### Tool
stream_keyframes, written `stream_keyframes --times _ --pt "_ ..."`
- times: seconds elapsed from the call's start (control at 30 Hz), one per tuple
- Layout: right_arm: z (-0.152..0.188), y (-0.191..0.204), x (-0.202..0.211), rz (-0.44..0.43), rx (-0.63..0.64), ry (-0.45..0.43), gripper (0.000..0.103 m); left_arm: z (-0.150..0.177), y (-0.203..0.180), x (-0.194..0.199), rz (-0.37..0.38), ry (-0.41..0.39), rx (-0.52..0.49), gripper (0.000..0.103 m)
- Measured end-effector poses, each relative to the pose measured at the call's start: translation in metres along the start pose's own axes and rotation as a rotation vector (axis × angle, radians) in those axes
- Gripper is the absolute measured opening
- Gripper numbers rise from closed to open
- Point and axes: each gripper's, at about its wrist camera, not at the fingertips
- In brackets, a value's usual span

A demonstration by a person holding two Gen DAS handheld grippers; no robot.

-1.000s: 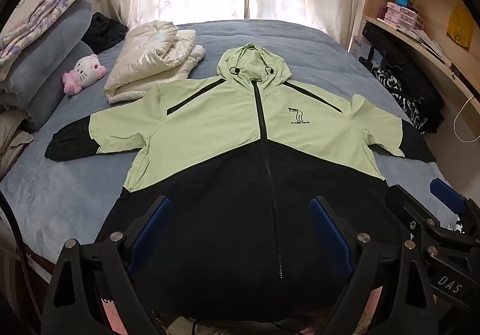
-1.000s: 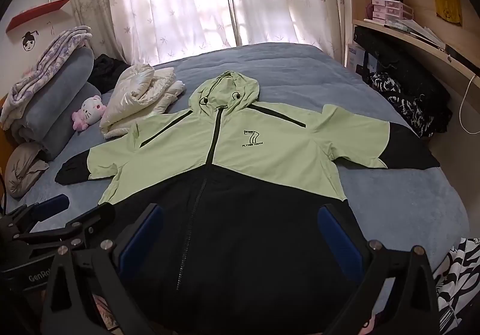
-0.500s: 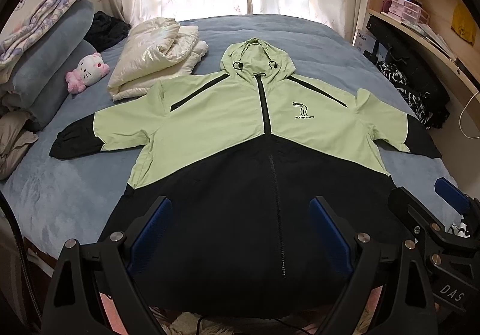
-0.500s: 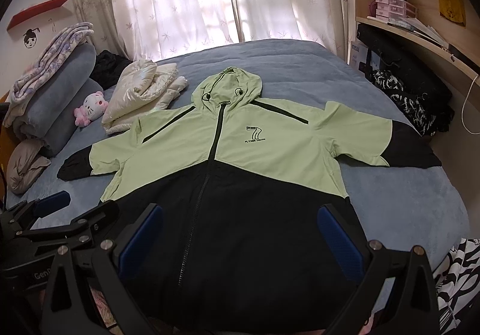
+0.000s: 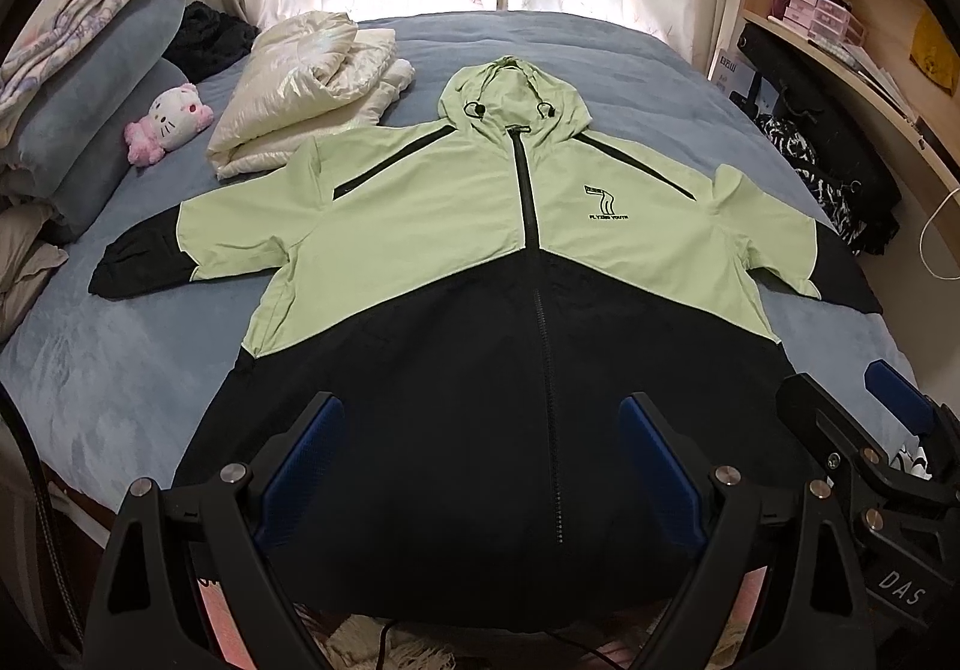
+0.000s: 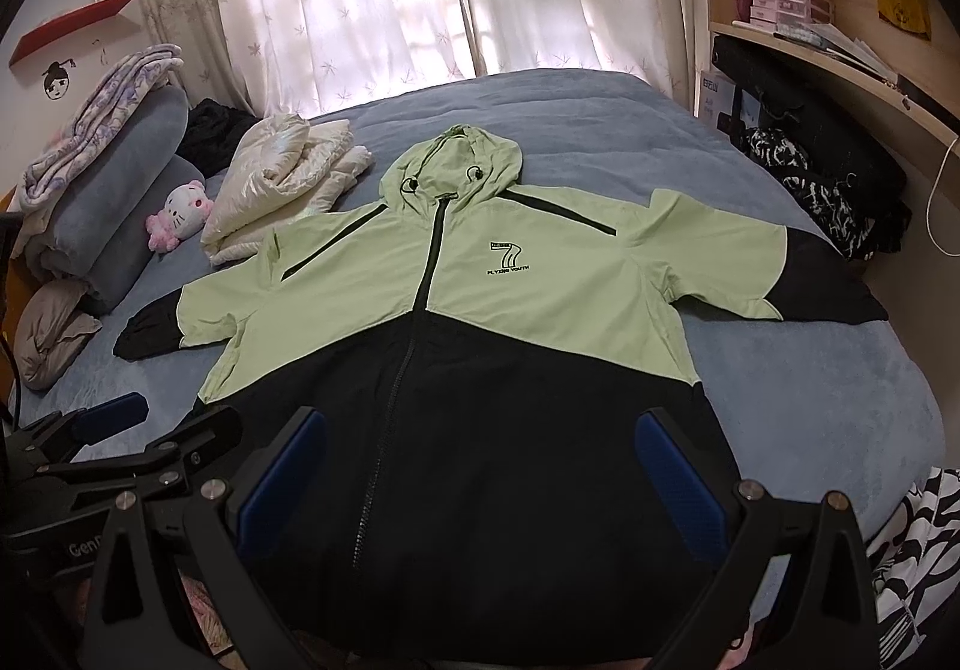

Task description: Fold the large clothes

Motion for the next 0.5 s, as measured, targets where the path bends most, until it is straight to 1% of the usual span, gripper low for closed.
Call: stream_keyframes --times 0.2,0.5 --pt "-0.001 -0.002 -0.006 -0.005 -0.006 0.012 0.103 -0.002 0.0 -0.007 -0.001 0.016 0.005 0.091" --pt "-0.001 -0.01 -0.018 -0.019 -0.021 0.02 0.103 -0.006 -0.008 -0.019 -0.007 0.021 -0.005 0.092"
Point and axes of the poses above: each gripper's, at about its wrist camera, not at the fingertips, and x roughly against the way its jaws point, y to its left, z to its underside, and after that the axes turned 12 degrees about z, right-handed
